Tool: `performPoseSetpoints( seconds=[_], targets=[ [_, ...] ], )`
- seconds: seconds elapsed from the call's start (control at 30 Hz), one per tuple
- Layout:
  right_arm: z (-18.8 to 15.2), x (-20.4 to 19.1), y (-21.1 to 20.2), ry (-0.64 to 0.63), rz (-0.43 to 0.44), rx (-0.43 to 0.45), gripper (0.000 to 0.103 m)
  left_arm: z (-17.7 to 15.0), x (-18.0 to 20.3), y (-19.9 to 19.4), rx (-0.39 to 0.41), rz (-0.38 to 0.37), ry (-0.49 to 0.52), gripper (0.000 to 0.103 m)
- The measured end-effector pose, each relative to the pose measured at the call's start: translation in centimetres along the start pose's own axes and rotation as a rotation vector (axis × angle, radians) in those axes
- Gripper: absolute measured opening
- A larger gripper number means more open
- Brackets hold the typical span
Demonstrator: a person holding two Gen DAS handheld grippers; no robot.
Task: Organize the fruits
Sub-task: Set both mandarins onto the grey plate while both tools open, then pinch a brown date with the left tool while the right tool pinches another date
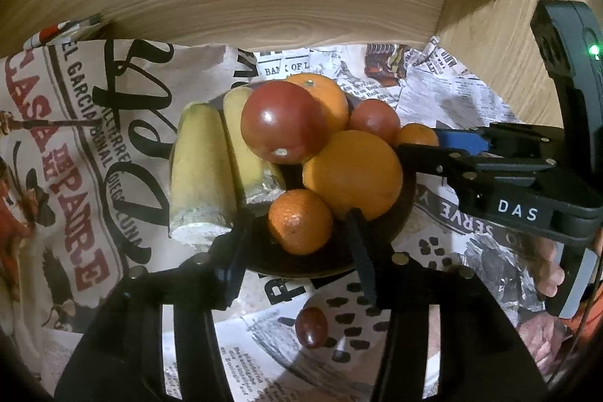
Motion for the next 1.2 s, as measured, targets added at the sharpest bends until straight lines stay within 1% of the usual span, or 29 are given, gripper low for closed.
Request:
performPoseSetpoints(
  seconds=[0.07, 0.1, 0.2, 0.3, 0.33, 0.43, 0.57, 0.7, 0.73, 0.87, 0.9, 0.93, 0.97, 1.0, 1.07, 1.17, 1.2],
  targets=[
    [0.0, 0.1, 0.1, 0.007, 0.007, -0.005, 0.033, 0.0, 0.1, -0.1, 0.001, -0.002, 0.002, 0.054],
    [0.0, 0.2, 0.1, 0.01, 0.003, -0.007, 0.036, 0.0, 0.2, -0.2, 0.004, -0.004, 0.001, 0.054],
    [0.0, 0.4, -0.1, 0.015, -0.019, 0.004, 0.049, 0.0, 0.2, -1.0, 0.022, -0.006, -0.001, 0.057],
    [0.0, 0.3, -0.9, 0.023, 0.003, 0.022, 0.06, 0.2, 0.3, -2.4, 0.056, -0.008, -0.01, 0.062],
    [-0.1, 0.2, -1.3, 0.023, 0.01, 0.031, 0.062, 0.3, 0.3, -3.1, 0.075, -0.001, -0.008, 0.064],
    [-0.2, -0.3, -2.5, -0.004, 0.001, 0.061, 0.063, 0.3, 0.4, -5.2, 0.123, 0.009, 0.001, 0.069],
    [-1.0, -1.0, -4.3, -0.029, 0.006, 0.089, 0.064, -0.2, 0.5, -6.9, 0.142, 0.016, 0.011, 0.072],
    [-2.4, -1.3, -5.5, -0.037, 0.011, 0.097, 0.064, -1.3, 0.5, -7.1, 0.105, 0.016, 0.018, 0.072],
    [-2.9, -1.3, -5.7, -0.035, 0.008, 0.095, 0.064, -1.8, 0.4, -6.9, 0.083, 0.012, 0.017, 0.072],
    [-4.9, -1.6, -5.6, -0.03, 0.003, 0.072, 0.064, -3.3, 0.2, -6.2, 0.038, 0.02, 0.012, 0.072],
    [-5.4, -1.6, -5.5, -0.029, 0.005, 0.065, 0.064, -3.8, 0.1, -5.8, 0.02, 0.018, 0.01, 0.072],
    [-6.0, -1.8, -5.3, -0.029, 0.01, 0.053, 0.064, -4.2, 0.2, -5.7, 0.007, 0.014, 0.008, 0.069],
    [-6.4, -1.8, -5.1, -0.029, 0.013, 0.042, 0.064, -4.6, 0.2, -5.5, -0.005, 0.006, 0.007, 0.064],
    [-6.9, -2.0, -4.9, -0.031, 0.015, 0.029, 0.064, -5.1, 0.3, -5.1, -0.027, -0.004, 0.007, 0.062],
    [-7.7, -2.2, -4.4, -0.037, 0.021, 0.01, 0.064, -5.5, 0.5, -4.6, -0.047, -0.007, 0.013, 0.053],
    [-8.4, -2.6, -4.0, -0.038, 0.038, -0.011, 0.059, -6.0, 1.0, -3.8, -0.074, -0.015, 0.025, 0.045],
    [-8.5, -2.7, -3.9, -0.042, 0.044, -0.018, 0.056, -6.1, 1.0, -3.4, -0.084, -0.017, 0.024, 0.043]
  ],
)
Point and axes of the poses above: each gripper's, at about its wrist camera, not at the fingertips, and y roughly the way its jaws point, x to its right, z to its top, the point moved 4 cm from there along y, roughly the way its jaws point, and after that the axes turned 2 degrees about y, right-handed, at the moved point
